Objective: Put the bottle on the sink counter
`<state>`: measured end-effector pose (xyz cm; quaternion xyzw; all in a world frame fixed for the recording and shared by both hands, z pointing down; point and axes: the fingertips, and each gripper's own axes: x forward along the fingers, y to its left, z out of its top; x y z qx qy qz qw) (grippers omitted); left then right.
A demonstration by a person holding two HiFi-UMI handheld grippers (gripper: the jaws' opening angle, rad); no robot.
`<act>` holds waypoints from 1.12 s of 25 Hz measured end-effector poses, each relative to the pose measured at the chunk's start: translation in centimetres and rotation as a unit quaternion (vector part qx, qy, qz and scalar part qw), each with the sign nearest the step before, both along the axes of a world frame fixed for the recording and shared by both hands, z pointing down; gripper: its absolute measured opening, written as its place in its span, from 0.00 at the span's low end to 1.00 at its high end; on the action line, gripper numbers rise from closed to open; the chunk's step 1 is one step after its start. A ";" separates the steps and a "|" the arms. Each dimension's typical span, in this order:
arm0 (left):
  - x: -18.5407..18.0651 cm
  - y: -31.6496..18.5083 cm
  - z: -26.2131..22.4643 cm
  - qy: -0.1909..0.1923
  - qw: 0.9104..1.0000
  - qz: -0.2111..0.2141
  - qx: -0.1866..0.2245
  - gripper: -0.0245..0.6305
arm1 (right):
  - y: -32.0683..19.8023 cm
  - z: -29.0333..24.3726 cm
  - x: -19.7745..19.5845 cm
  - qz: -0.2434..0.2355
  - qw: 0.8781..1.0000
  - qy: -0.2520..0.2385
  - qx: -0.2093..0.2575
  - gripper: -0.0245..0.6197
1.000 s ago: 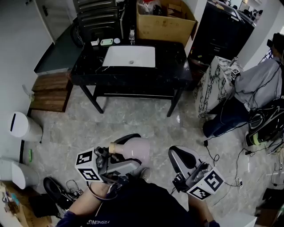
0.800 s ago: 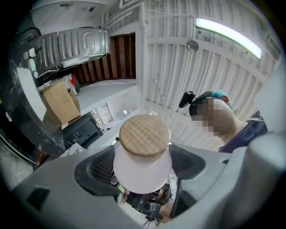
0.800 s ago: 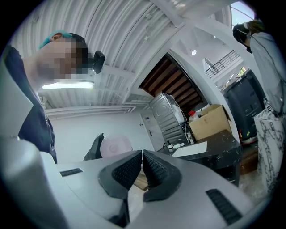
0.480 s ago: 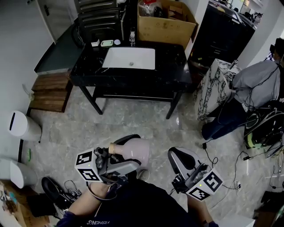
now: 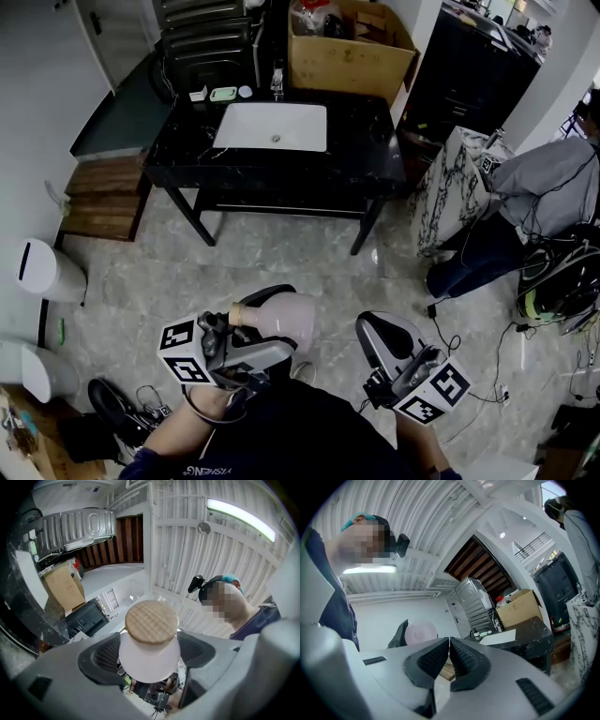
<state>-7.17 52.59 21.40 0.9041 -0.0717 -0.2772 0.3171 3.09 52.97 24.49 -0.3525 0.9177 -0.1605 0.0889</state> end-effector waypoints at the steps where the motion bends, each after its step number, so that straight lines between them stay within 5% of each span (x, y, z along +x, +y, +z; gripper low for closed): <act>1: 0.0 -0.4 0.0 0.000 1.000 0.001 0.000 0.62 | -0.4 0.0 0.0 0.001 1.000 0.000 0.000 0.08; 28: -3.5 -18.1 2.0 0.002 0.999 0.018 -0.026 0.62 | -17.7 0.8 -4.4 0.014 0.999 -0.017 -0.029 0.08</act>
